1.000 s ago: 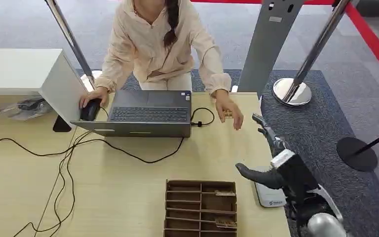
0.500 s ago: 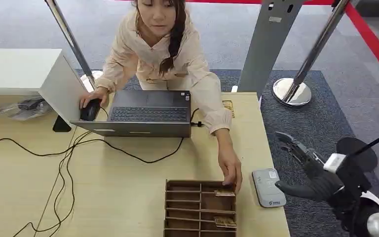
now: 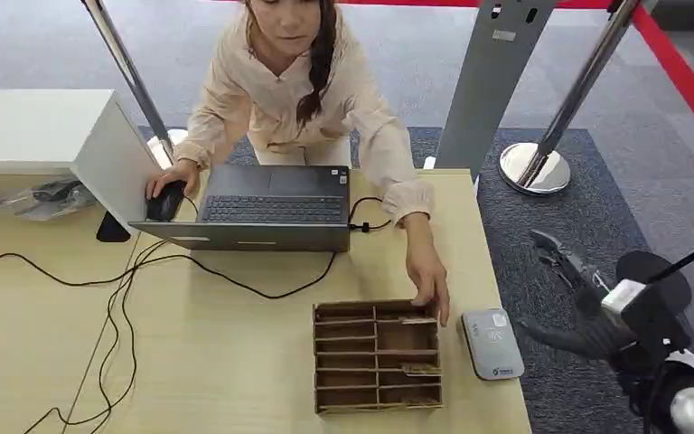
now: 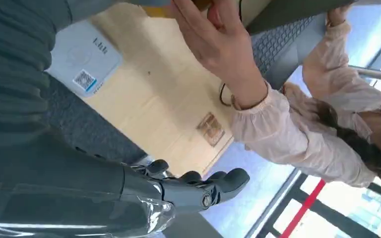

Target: Pass the card to the sensor for recognition and then transmit it.

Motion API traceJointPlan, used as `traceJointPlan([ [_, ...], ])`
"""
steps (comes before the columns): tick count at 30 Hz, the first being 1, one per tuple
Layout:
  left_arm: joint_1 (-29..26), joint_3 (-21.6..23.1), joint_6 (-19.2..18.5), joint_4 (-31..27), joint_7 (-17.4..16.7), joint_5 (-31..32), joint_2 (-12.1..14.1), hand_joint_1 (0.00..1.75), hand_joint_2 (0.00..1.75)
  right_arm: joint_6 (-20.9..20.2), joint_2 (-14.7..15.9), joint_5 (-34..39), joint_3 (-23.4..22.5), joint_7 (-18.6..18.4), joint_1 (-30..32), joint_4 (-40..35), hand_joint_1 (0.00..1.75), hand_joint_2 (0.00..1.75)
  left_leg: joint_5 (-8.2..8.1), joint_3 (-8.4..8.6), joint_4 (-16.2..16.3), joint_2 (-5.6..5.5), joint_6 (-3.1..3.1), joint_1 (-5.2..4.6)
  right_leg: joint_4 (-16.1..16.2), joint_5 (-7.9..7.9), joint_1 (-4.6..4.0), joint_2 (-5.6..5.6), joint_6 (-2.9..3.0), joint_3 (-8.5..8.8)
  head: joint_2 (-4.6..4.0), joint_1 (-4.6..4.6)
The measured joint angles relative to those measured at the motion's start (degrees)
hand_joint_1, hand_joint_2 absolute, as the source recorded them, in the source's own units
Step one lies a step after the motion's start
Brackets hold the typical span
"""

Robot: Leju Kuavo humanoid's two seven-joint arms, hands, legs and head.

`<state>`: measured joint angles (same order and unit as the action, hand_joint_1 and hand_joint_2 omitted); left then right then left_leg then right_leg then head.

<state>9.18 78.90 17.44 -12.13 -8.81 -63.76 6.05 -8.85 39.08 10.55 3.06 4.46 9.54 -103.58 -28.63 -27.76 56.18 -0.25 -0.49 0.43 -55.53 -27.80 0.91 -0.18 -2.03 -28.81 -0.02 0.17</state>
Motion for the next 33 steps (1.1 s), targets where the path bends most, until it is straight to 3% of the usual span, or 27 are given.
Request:
traceJointPlan([
  [17, 0.0, -1.0, 0.4, 0.0, 1.0, 0.5, -0.4, 0.0, 0.0, 6.1, -3.8, -14.1, 5.2, -4.4, -3.0, -5.1, 0.0, 1.75, 0.0, -0.01, 0.0, 0.0, 0.0, 0.0, 0.0, 0.0, 0.0, 0.0, 0.0, 0.02, 0.0, 0.0],
  [24, 0.1, -1.0, 0.6, 0.0, 1.0, 0.7, -0.7, 0.0, 0.0, 17.9, -5.9, -41.6, 11.0, -11.9, -4.8, -6.1, 0.0, 1.75, 0.01, 0.0, 0.0, 0.0, 0.0, 0.02, 0.0, 0.0, -0.01, 0.0, 0.0, 0.03, 0.0, -0.02],
  [29, 0.1, -1.0, 0.7, 0.0, 0.9, 1.0, -0.9, 0.0, 0.0, 21.1, -7.4, -47.9, 17.2, -14.8, -5.8, -6.0, 0.0, 1.75, 0.01, -0.01, 0.0, -0.01, 0.0, 0.04, 0.0, -0.01, -0.03, 0.0, 0.01, 0.03, 0.02, -0.02],
  [33, 0.1, -1.0, 0.8, 0.0, 0.9, 1.0, -1.0, 0.0, 0.0, 21.4, -7.9, -50.2, 21.8, -17.2, -6.6, -5.9, 0.0, 1.75, 0.01, -0.02, 0.0, -0.01, 0.0, 0.03, 0.0, -0.01, -0.02, 0.0, 0.02, 0.02, 0.02, 0.0],
])
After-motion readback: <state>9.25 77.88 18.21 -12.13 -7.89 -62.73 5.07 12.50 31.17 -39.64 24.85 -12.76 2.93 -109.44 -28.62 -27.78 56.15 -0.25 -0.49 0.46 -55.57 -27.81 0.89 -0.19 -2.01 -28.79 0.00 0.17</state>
